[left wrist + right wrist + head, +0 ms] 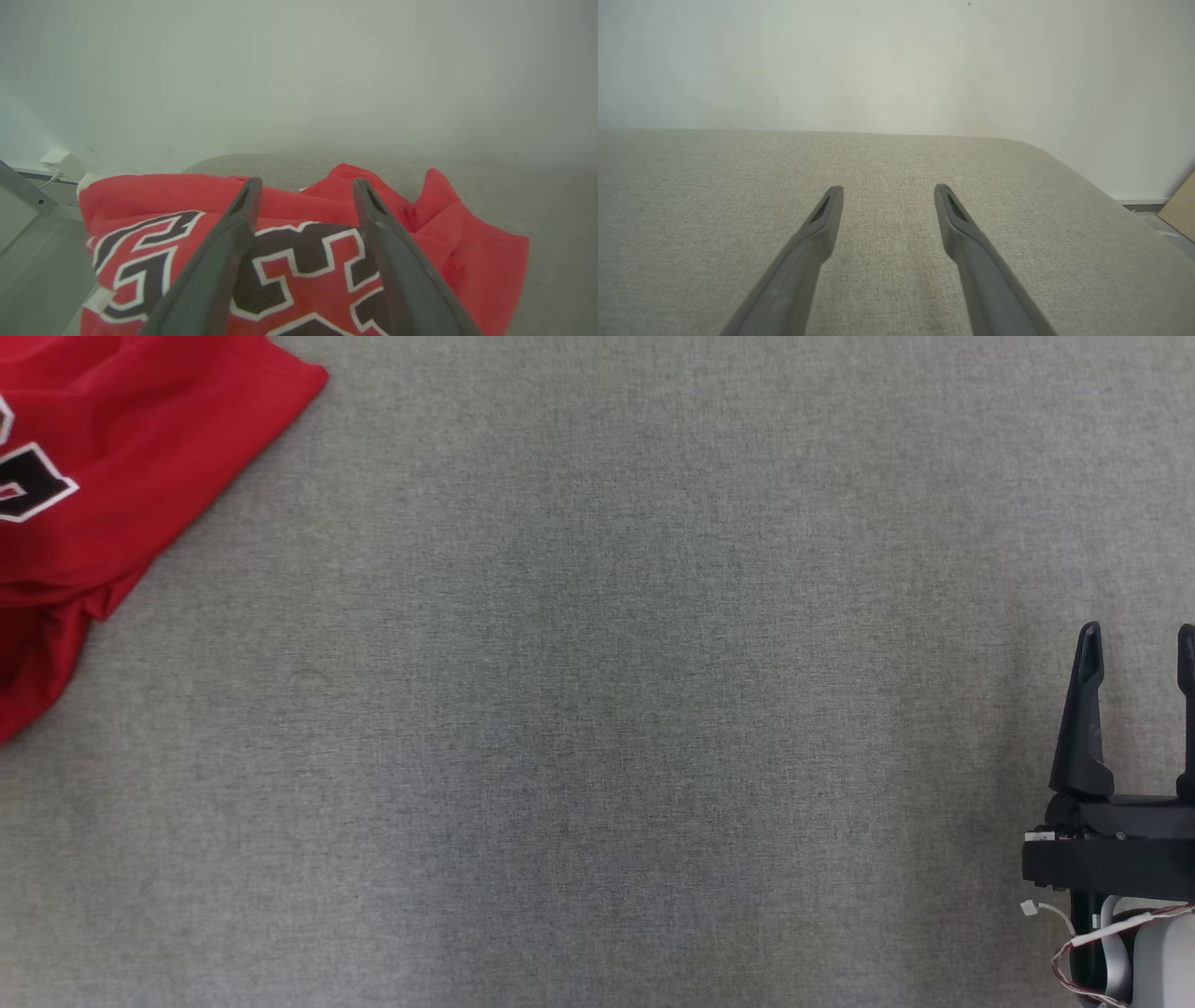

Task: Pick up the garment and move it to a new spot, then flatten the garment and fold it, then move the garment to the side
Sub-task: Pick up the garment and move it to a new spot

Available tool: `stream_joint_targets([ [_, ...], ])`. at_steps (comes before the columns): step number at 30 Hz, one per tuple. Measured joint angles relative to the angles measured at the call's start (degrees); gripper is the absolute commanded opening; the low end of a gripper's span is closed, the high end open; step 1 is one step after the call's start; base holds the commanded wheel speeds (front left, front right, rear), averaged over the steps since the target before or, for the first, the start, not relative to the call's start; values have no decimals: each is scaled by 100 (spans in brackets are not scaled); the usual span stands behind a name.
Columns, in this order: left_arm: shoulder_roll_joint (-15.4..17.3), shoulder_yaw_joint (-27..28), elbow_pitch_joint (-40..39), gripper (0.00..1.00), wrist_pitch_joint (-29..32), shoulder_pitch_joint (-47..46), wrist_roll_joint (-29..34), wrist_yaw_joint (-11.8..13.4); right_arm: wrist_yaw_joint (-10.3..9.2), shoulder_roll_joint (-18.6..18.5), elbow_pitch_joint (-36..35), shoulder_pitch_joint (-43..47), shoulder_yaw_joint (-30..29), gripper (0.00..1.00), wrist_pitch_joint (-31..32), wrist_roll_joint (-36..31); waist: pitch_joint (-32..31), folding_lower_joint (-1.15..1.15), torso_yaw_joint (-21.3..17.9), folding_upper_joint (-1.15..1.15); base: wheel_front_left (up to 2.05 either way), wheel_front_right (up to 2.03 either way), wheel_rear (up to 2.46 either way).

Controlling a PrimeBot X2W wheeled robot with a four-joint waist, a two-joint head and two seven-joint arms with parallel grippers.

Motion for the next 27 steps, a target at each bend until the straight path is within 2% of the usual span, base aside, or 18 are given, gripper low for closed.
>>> stream_joint_targets([
  [7, 168, -223, 956, 100, 1033, -134, -130, -99, 0, 3, -7, 4, 34, 100, 0, -11, 61, -1, -64, 0, 0, 0, 0],
  [15, 209, -543, 1450, 100, 1772, -168, -211, -146, 0, 3, 26, 24, 125, 100, 0, -25, -93, -2, -92, -1, 0, 0, 0],
  [16, 205, -553, 1501, 62, 1825, -169, -243, -147, 0, 2, 33, 24, 132, 100, 0, -25, -109, -2, -107, -1, 0, 0, 0],
  [17, 199, -566, 1546, 10, 1840, -170, -267, -147, 0, 2, 37, 24, 131, 100, 0, -24, -126, -2, -119, -1, 0, 0, 0],
  [18, 201, -604, 1592, 0, 1835, -170, -259, -147, 0, 1, 42, 25, 131, 100, 0, -24, -144, -2, -130, -1, 0, 0, 0],
  [27, 227, -832, 1664, 0, 1196, -332, -44, -147, 0, 2, 142, 52, 122, 100, -1, 34, -370, -2, -128, -1, 0, 0, 0],
])
